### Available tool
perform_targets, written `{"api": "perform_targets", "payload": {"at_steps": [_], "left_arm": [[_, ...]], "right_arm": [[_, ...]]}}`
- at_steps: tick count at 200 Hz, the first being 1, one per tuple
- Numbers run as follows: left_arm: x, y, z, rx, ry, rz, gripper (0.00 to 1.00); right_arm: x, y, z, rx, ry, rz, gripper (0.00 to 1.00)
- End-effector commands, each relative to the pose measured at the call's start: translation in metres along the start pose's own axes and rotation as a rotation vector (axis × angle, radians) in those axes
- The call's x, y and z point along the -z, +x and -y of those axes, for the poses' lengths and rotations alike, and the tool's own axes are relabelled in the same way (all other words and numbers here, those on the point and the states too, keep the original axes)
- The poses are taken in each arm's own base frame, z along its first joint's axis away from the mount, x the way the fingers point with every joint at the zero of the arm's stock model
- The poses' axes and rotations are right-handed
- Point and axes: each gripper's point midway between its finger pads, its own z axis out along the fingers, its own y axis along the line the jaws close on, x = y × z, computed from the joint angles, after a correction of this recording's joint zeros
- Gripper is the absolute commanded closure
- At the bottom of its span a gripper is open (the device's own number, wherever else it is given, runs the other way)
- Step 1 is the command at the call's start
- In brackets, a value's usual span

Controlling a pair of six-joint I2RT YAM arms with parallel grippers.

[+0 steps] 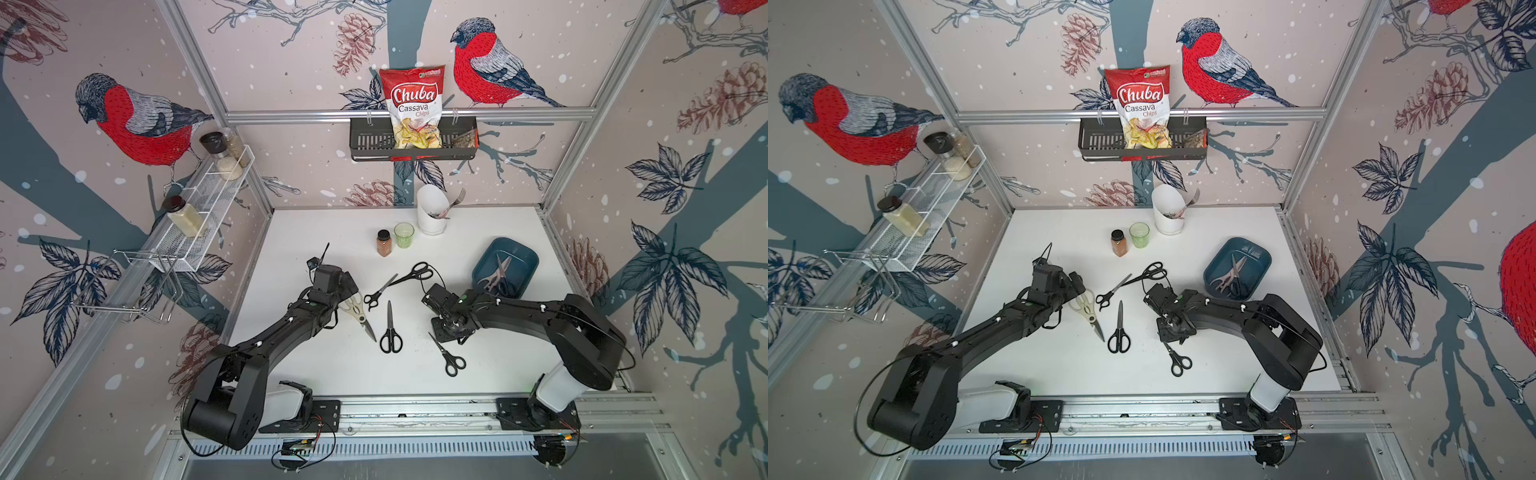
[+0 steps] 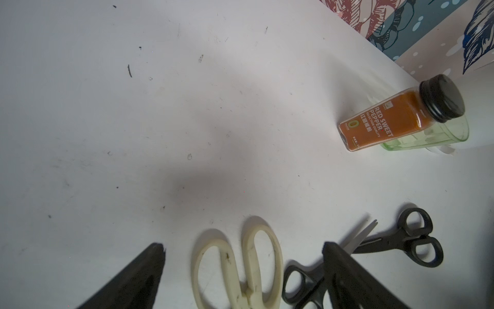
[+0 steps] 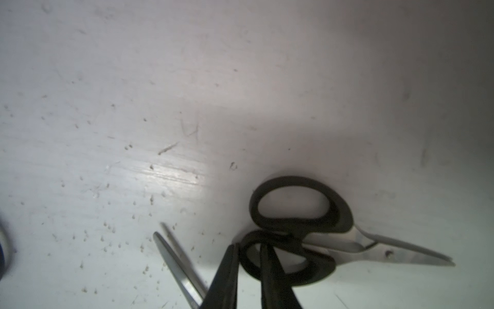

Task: Put the scissors into the storage box
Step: Pick up the scissors from the center of the board.

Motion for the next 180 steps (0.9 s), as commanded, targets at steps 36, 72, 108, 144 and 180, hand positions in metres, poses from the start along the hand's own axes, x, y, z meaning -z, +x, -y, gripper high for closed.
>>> {"api": "perform_targets", "payload": {"at_steps": [36,72,108,144,180], "left_arm": [[0.001,-0.001,-0.006,0.002,-0.022,0.009,0.04],[0.002,0.001,-0.009,0.007,-0.025,0.012,0.04],[0.002,0.001,-0.009,0.003,-0.025,0.012,0.04],[0.002,0.000,-0.008,0.005,-0.018,0.015,0.04],[0.000,0.005,-0.009,0.014,-0.015,0.002,0.04]], "right_arm": [[-0.018,-0.009,0.009,-0.034,0.018,0.010,0.92],[-0.003,-0.036,0.011,-0.078,-0.013,0.064,1.00],[0.039,-0.080,0.014,-0.135,-0.085,0.164,1.00],[0.090,-0.135,0.043,-0.213,-0.131,0.305,1.00],[0.140,-0.189,0.104,-0.345,-0.155,0.468,1.00]]}}
